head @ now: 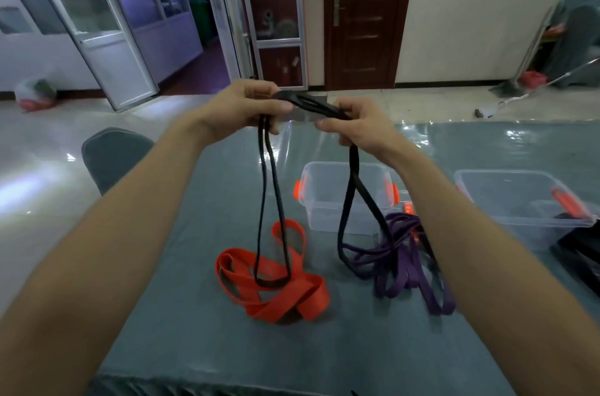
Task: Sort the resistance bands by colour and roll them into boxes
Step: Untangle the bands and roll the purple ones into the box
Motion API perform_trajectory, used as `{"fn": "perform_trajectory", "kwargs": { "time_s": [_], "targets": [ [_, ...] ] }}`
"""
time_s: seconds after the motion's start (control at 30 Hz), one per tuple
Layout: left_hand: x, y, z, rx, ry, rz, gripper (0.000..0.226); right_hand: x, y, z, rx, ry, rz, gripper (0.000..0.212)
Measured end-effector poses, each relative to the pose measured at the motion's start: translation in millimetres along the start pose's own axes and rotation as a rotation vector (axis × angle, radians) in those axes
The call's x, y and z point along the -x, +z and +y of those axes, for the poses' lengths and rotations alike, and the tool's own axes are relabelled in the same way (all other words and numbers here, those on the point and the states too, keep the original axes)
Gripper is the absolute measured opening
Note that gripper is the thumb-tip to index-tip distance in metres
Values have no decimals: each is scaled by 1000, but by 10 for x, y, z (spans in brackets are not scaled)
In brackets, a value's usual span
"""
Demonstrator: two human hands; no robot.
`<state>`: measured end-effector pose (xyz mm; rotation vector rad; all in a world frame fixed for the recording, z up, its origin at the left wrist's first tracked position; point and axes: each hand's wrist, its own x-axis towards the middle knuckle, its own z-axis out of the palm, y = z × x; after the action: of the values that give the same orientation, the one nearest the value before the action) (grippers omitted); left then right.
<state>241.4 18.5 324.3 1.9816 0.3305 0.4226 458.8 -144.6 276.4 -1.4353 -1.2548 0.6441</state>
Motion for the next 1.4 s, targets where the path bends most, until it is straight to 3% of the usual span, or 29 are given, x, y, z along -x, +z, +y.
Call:
{"fn": "perform_trajectory", "kwargs": {
  "time_s": [0.07,0.13,0.23,0.43,0.5,0.57,0.7,0.73,0.83,0.93,1.0,1.07,1.17,1.23,1.3,1.4],
  "targets": [
    [-81,120,87,77,28,-87,43,88,-29,-113,17,-47,13,21],
    [-182,260,185,-26,21,-176,32,180,-84,-214,80,-60,23,19],
    [-347,509,287,-52,51,-171,24,348,-271,-248,80,-54,28,19],
    [-684,920,525,155,65,-145,34,982,-433,594,219,274,-72,26],
    [-777,985,592,76,44,-145,46,1116,-536,832,124,276,-18,41],
    [-865,1152,666,27,14,-97,57,1177,-659,1026,35,265,50,69],
    [-1084,1901,895,187,-22,-11,69,1281,-766,1349,74,270,29,120],
    [-1139,2122,958,211,-14,-24,62,1300,-794,1422,60,254,24,120],
    [-1250,2636,1161,247,44,-76,39,1324,-926,1576,-9,163,93,82],
    [-1287,2790,1329,286,79,-2,31,1350,-1157,1712,153,140,302,53],
    [-1257,2736,1363,281,95,85,31,1368,-1361,1795,272,76,356,26],
    [-1204,2575,1327,355,106,188,29,1406,-1609,1886,251,110,312,18],
    [-1091,2133,1133,510,90,370,21,1568,-1991,2012,176,266,87,14],
    [-952,1802,801,431,-6,467,25,1669,-2236,2053,192,283,-51,10],
    [-719,1581,296,221,-203,448,46,1722,-2403,1995,169,293,-104,8],
    [-374,1687,-477,-327,-708,124,61,1665,-2495,1830,140,280,-80,23]
  ]
}}
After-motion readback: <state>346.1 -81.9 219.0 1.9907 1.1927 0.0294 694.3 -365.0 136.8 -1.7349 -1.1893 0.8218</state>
